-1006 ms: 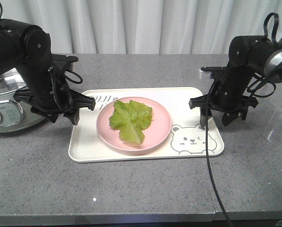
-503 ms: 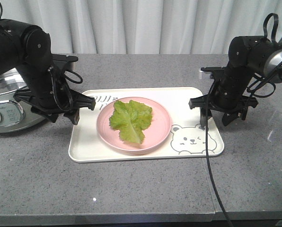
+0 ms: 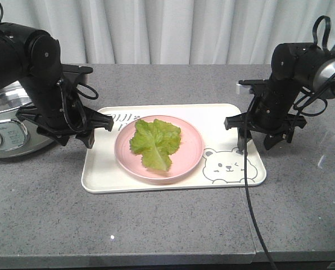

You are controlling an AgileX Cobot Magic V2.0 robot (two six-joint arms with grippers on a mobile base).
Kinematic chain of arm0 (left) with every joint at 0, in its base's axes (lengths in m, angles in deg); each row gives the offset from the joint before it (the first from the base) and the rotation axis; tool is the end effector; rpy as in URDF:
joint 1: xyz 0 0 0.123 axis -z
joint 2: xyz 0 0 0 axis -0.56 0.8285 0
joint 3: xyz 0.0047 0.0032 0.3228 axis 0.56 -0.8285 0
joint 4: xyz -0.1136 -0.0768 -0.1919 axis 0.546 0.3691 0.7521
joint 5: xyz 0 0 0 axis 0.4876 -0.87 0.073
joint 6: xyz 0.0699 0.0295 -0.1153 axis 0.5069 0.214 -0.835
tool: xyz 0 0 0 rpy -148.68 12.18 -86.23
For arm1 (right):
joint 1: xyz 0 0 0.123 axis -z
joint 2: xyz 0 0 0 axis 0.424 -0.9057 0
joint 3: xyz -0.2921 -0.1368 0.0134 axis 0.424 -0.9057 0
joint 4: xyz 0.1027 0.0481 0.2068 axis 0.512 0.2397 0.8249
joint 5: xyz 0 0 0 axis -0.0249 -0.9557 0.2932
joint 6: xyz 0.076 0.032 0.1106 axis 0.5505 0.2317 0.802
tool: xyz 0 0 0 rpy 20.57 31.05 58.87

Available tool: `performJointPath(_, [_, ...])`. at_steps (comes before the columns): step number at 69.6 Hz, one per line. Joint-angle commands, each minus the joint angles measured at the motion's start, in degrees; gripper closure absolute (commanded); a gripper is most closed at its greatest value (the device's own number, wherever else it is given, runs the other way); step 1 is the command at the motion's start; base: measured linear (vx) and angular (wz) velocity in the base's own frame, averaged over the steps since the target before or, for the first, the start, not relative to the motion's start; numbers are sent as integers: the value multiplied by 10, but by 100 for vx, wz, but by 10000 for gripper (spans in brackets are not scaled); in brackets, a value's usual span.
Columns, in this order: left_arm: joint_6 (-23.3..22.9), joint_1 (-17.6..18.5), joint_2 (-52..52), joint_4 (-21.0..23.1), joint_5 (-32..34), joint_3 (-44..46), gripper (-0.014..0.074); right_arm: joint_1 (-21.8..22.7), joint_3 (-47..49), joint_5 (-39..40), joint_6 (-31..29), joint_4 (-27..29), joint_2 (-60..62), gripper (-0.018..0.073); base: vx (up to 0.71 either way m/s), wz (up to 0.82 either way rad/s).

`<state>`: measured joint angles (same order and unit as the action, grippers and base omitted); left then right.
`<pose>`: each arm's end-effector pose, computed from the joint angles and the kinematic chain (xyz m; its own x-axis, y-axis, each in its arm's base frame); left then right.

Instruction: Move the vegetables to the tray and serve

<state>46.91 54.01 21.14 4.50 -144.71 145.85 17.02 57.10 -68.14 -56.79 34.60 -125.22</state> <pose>0.3666 -0.1286 0.2841 -0.9662 0.1243 -0.2259 0.1319 0.9911 -0.0188 0.4417 0.0703 0.2138 -0.9911 -0.0703 -0.1133 -0.0778 0.9950 0.0631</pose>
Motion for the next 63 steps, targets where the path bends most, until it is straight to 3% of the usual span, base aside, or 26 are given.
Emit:
performJointPath(1, [-6,3,-27,1,14,12,199,1,14,-31,-1,-3,33,104,0,0])
performJointPath(29, [-6,3,-17,1,9,11,199,1,11,-31,-1,-2,25,104,0,0])
performJointPath(49, [-6,3,6,1,6,11,199,1,-77,-1,-11,-27,23,104,0,0])
performJointPath(63, [-6,3,24,1,2,11,199,1,-84,15,-11,-27,23,104,0,0])
